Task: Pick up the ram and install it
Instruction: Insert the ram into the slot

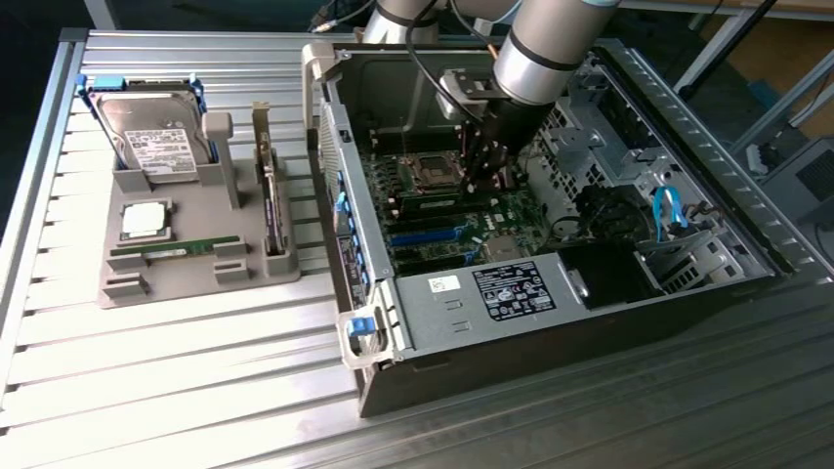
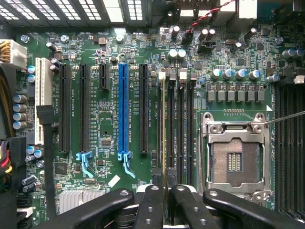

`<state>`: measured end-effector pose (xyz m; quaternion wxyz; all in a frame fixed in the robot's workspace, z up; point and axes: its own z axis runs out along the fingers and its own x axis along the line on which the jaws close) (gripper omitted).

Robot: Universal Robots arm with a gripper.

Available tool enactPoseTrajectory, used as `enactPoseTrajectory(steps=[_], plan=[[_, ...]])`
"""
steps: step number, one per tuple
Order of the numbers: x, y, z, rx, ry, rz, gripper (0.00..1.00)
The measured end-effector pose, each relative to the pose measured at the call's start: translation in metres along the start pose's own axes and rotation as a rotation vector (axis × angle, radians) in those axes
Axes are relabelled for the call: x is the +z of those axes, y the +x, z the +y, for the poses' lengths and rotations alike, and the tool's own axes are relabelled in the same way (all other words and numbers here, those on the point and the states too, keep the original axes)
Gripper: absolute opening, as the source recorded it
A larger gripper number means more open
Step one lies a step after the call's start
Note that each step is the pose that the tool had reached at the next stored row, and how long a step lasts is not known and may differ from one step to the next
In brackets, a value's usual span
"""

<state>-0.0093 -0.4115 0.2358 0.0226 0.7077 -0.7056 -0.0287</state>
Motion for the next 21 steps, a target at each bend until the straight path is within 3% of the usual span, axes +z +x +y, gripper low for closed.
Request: enactPoseTrajectory(steps=[15,16,19,21], plan=[[0.0055,0.0000,-0.0004,0.000,0.0000,-0.0001,0.13],[0.0055,0.0000,-0.0004,0.000,0.0000,-0.0002,0.14],[0.0055,0.0000,-0.0004,0.000,0.0000,-0.0002,0.32],[0.0055,0.0000,-0.0004,0.000,0.0000,-0.0001,0.32]])
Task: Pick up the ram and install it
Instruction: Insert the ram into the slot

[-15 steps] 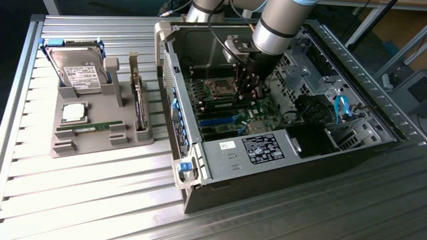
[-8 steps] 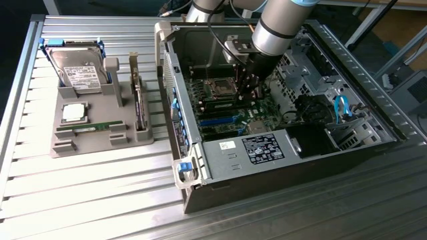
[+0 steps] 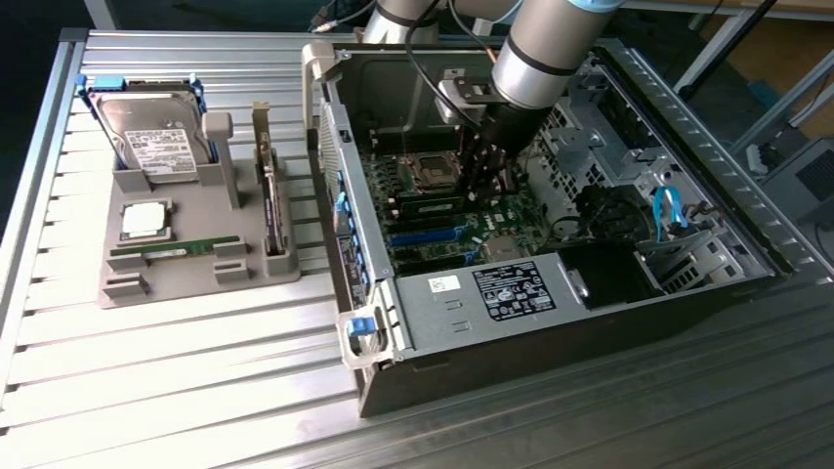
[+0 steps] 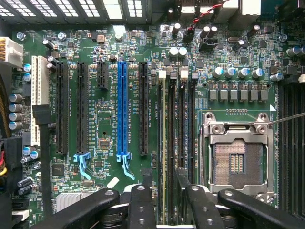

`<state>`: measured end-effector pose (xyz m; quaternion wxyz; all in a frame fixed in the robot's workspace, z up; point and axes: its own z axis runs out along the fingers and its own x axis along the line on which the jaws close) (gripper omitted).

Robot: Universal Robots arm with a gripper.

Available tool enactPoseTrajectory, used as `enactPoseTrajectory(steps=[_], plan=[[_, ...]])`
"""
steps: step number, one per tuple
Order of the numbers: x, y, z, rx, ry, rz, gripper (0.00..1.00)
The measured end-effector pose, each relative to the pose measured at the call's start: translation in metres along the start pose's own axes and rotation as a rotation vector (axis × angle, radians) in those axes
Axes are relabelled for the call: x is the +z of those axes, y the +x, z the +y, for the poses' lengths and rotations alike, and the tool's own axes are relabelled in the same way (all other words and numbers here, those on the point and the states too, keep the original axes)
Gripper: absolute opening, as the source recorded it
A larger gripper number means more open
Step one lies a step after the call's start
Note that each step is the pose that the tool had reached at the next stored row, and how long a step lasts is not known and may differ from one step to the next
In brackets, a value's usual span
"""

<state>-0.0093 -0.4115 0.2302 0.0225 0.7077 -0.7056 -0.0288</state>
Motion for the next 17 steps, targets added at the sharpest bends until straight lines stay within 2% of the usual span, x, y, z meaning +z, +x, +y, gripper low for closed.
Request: enactPoseTrajectory(steps=[9,17], plan=[[-0.0010,0.000,0.0001,0.000,0.0001,0.0000,0.32],[-0.0193,0.000,0.0014,0.000,0.0027,0.0005,0.32]])
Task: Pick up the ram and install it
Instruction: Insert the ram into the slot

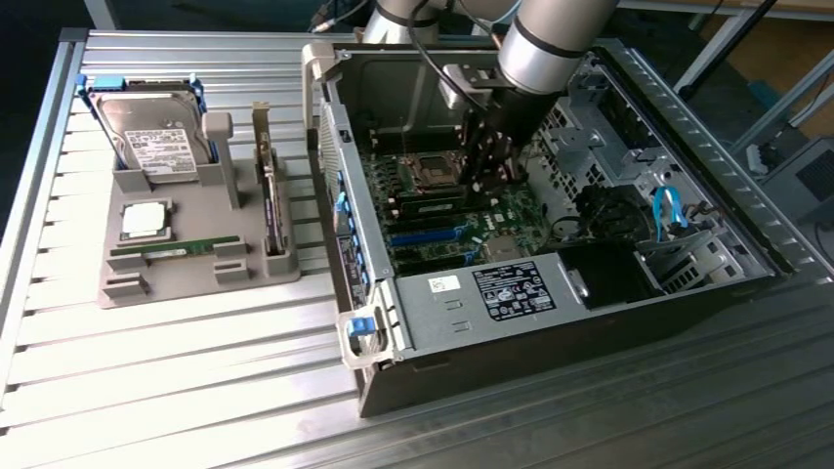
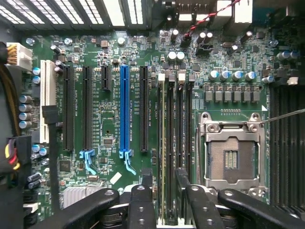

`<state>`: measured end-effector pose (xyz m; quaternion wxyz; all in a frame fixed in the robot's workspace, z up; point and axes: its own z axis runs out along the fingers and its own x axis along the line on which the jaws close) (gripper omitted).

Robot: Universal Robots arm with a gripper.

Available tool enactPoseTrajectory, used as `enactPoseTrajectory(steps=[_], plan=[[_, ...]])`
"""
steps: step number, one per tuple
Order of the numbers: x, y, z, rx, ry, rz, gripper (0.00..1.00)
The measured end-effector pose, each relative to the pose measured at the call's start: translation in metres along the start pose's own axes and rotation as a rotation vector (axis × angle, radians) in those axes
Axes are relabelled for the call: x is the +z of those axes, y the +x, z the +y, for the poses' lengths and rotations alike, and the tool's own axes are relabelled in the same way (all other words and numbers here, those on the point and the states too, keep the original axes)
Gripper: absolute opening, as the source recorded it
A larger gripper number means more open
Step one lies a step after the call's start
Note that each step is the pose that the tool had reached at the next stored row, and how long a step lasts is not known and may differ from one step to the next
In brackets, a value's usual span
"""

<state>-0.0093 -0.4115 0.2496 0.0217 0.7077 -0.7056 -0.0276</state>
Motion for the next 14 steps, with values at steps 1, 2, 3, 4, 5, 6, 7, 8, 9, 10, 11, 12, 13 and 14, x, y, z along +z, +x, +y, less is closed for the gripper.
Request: enactPoseTrajectory(steps=[1,2,3,4,5,6,7,8,9,10,11,12,13,14], plan=[[-0.0025,0.000,0.0002,0.000,0.0005,0.0000,0.32],[-0.0062,0.000,0.0004,0.000,0.0014,0.0001,0.32],[-0.0094,0.000,0.0007,0.000,0.0027,0.0000,0.32],[-0.0112,0.000,0.0010,0.000,0.0043,0.0002,0.32],[-0.0128,0.000,0.0013,0.000,0.0078,0.0001,0.32],[-0.0137,0.000,0.0016,0.000,0.0109,0.0002,0.32],[-0.0157,0.000,0.0031,-0.001,0.0210,0.0002,0.32],[-0.0174,0.000,0.0039,-0.001,0.0272,0.0002,0.32],[-0.0195,0.000,0.0046,-0.002,0.0314,0.0004,0.32],[-0.0220,0.000,0.0052,-0.002,0.0358,0.0003,0.32],[-0.0237,0.000,0.0055,-0.002,0.0380,0.0004,0.32],[-0.0259,0.000,0.0058,-0.002,0.0407,0.0005,0.32],[-0.0282,0.000,0.0062,-0.002,0.0432,0.0007,0.32],[-0.0312,0.000,0.0065,-0.002,0.0460,0.0006,0.32]])
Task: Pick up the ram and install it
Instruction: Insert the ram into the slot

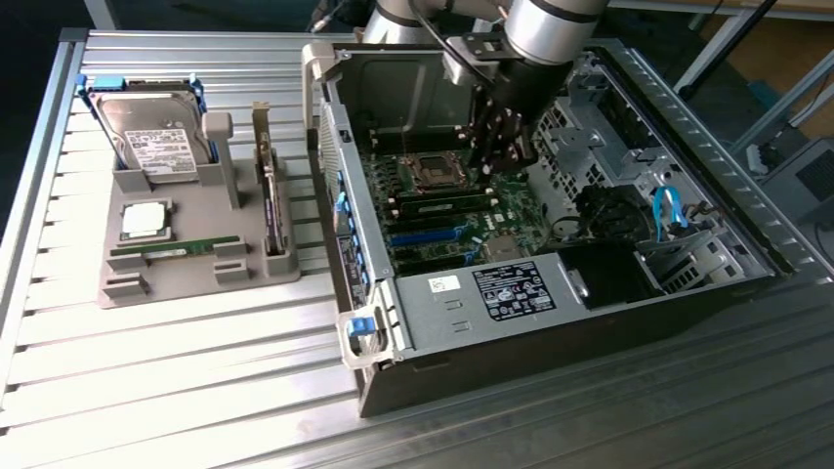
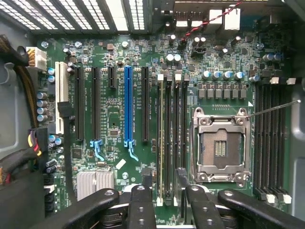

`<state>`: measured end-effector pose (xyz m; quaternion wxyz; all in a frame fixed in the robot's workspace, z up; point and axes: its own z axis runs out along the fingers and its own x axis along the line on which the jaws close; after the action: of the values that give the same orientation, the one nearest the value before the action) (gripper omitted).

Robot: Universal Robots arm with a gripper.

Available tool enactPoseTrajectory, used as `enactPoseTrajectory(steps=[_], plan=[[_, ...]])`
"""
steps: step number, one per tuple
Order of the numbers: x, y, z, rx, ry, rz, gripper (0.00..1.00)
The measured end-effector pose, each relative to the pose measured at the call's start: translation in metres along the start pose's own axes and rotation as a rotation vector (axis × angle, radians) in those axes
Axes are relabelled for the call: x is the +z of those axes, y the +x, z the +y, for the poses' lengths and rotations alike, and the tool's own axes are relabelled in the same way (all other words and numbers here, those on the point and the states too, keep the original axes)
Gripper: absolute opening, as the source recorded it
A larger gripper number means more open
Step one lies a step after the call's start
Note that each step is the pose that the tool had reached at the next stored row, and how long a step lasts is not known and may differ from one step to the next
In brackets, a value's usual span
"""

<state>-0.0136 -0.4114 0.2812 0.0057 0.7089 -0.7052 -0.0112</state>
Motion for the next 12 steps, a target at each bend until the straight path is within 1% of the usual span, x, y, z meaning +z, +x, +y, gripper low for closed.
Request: enactPoseTrajectory(steps=[3,7,10,12], plan=[[-0.0101,0.000,0.0005,0.000,0.0068,0.0002,0.32],[-0.0169,0.000,0.0008,0.000,0.0107,0.0001,0.32],[-0.0252,0.000,0.0010,-0.001,0.0144,0.0002,0.32],[-0.0262,0.000,0.0011,-0.001,0.0151,0.0000,0.32]])
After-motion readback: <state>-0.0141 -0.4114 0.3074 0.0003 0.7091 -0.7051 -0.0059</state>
